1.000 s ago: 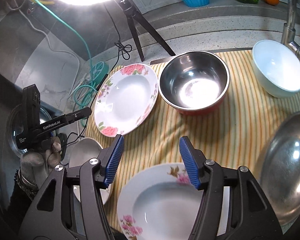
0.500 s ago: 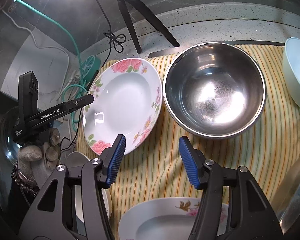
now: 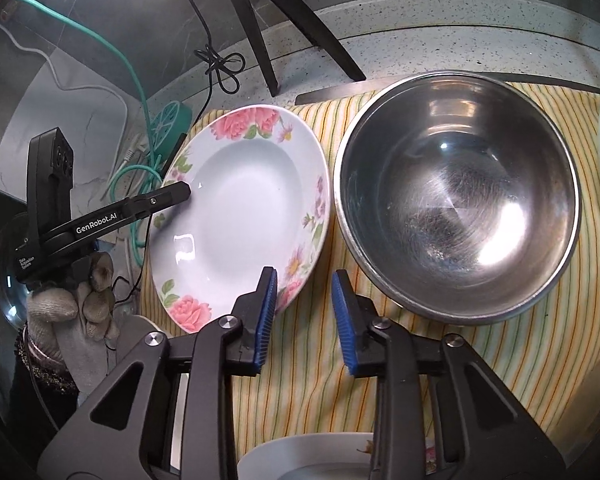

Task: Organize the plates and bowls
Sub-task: 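Grasp the rim of the pink-rose plate with the right gripper, then lift the pink-rose plate and lower it onto the pink-flower plate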

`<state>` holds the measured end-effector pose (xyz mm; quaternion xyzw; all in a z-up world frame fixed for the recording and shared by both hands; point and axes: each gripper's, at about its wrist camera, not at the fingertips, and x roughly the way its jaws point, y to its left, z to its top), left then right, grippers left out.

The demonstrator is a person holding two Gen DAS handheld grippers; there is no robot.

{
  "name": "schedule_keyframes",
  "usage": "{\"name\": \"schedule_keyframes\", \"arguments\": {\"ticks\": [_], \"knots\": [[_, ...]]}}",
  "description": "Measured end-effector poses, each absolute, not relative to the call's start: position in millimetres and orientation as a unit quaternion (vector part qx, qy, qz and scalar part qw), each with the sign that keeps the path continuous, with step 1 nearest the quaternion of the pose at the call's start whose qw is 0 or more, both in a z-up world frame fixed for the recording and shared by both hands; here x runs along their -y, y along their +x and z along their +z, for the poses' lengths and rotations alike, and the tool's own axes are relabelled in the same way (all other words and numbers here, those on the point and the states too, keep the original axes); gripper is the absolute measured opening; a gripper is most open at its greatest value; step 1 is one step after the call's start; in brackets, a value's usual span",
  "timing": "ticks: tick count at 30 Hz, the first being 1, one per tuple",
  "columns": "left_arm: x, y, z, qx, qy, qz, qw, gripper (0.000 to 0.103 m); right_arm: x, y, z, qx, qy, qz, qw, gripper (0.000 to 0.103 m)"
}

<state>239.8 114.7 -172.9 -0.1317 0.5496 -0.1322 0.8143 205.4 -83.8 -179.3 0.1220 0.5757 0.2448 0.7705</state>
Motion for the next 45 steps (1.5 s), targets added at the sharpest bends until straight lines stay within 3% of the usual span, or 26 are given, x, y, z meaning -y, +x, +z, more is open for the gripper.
{"name": "schedule_keyframes", "arguments": {"ticks": [4, 25, 45], "knots": [[-109.7, 239.3, -170.9, -0.548, -0.123, -0.133, 0.817, 0.02, 77.3, 207.3, -179.6, -0.575, 0.112, 0.25, 0.771, 0.016], [-108.2, 213.8, -159.3, -0.538, -0.135, -0.121, 0.823, 0.02, 78.2, 200.1, -174.0, -0.569, 0.096, 0.268, 0.771, 0.017], [-75.4, 134.5, -126.1, -0.508, -0.159, -0.118, 0.838, 0.02, 124.1, 136.5, -132.6, -0.538, 0.069, 0.308, 0.782, 0.017]]}}
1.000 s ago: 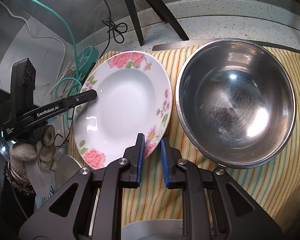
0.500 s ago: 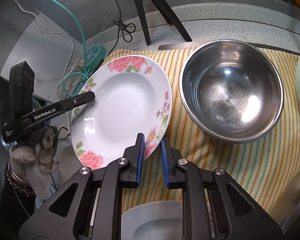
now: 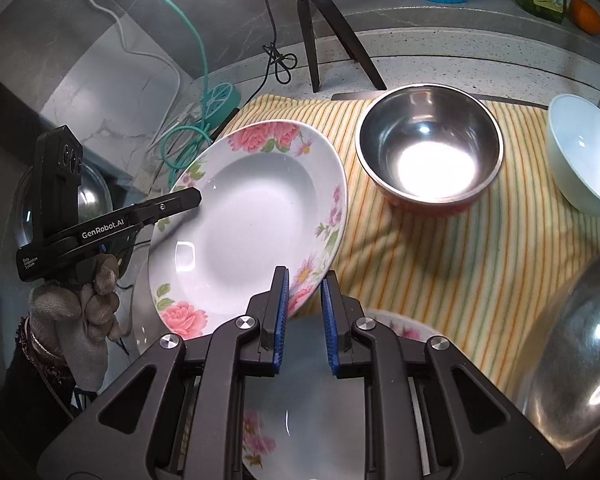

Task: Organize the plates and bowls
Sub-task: 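Lift the pink-rose plate and lower it onto the pink-flower plate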

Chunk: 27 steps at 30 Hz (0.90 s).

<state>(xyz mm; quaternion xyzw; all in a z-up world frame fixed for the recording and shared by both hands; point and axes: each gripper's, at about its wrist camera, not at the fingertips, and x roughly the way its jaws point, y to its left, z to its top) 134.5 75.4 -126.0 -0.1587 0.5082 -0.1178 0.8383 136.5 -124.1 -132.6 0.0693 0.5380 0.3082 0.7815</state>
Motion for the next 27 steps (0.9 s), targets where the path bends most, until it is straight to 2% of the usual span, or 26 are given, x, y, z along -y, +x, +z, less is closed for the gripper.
{"name": "schedule_keyframes", "arguments": {"ticks": [27], "knots": [[19.1, 23.0, -137.1, -0.519, -0.185, -0.121, 0.826, 0.02, 227.7, 74.1, -158.9, -0.581, 0.044, 0.31, 0.751, 0.017]]}}
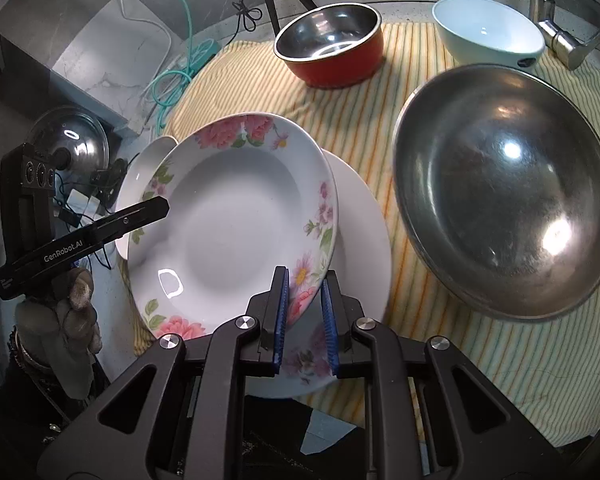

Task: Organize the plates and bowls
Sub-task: 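Lift the pink-rose plate and lower it onto the pink-flower plate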

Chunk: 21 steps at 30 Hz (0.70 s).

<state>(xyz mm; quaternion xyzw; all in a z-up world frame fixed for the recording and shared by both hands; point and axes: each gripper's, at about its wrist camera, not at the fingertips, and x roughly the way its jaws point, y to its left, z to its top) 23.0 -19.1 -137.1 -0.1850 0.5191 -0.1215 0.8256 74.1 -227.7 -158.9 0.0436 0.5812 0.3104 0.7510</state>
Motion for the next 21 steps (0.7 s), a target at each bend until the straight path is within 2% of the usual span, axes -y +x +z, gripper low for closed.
{"name": "schedule_keyframes", "arguments": {"ticks": [21], "knots": [[37.6, 6.4, -154.2, -0.536, -0.161, -0.104, 0.822, 0.02, 228.3, 72.2, -175.2, -0.587, 0.006, 0.307, 0.749, 0.017]]}}
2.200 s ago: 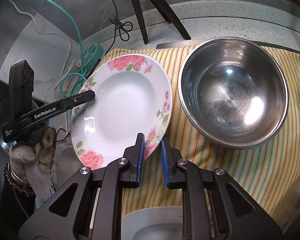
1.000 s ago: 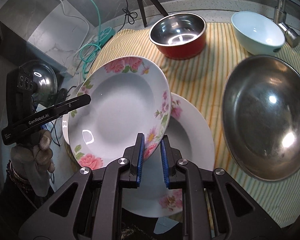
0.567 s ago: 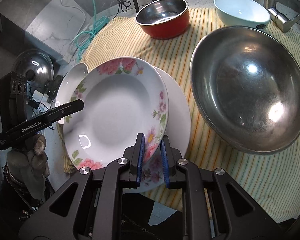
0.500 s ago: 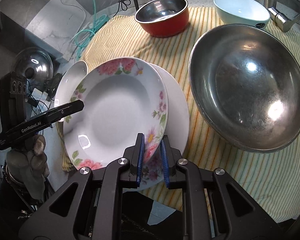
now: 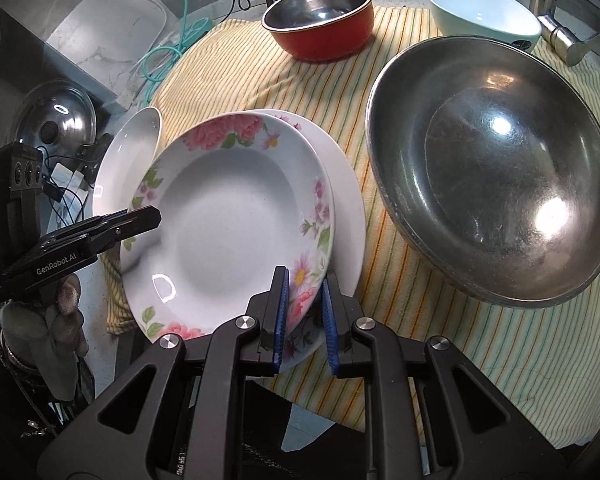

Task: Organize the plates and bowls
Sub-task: 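Lift the pink-rose plate and lower it onto the pink-flower plate, then open the right gripper and release the pink-rose plate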

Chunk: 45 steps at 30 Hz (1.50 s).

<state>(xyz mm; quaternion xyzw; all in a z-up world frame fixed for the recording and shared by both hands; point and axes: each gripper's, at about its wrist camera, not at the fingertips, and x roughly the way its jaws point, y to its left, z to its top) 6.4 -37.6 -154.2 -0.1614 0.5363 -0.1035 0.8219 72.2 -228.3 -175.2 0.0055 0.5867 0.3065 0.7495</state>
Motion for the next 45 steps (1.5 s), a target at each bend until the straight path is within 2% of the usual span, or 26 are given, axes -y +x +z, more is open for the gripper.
{"name": "schedule_keyframes", "arguments": {"ticks": [8, 13, 21, 30, 37, 38, 40, 45], "knots": [[50.4, 7.6, -152.7, -0.543, -0.111, -0.101, 0.826, 0.02, 229.6, 71.8, -173.4, -0.585, -0.002, 0.302, 0.753, 0.018], [59.8, 9.1, -150.9, -0.549, -0.072, -0.093, 0.827, 0.02, 225.6, 70.6, -172.2, -0.584, -0.012, 0.302, 0.754, 0.023], [74.5, 9.6, -150.0, -0.548, 0.008, -0.073, 0.833, 0.024, 217.2, 65.3, -170.1, -0.572, -0.05, 0.292, 0.765, 0.023], [73.1, 11.1, -150.0, -0.55, 0.015, -0.073, 0.832, 0.026, 210.8, 60.4, -169.2, -0.566, -0.087, 0.29, 0.767, 0.024], [70.4, 9.8, -148.9, -0.55, 0.005, -0.075, 0.832, 0.026, 205.9, 56.4, -168.7, -0.565, -0.098, 0.293, 0.765, 0.033], [69.7, 9.7, -148.7, -0.55, 0.002, -0.076, 0.832, 0.026, 205.6, 56.7, -168.5, -0.566, -0.095, 0.293, 0.765, 0.035], [69.1, 9.2, -148.8, -0.55, -0.002, -0.077, 0.832, 0.026, 203.1, 55.2, -167.2, -0.563, -0.098, 0.294, 0.766, 0.049], [67.1, 8.7, -148.4, -0.55, -0.009, -0.079, 0.831, 0.026, 197.4, 50.5, -164.5, -0.559, -0.104, 0.292, 0.769, 0.051]]}}
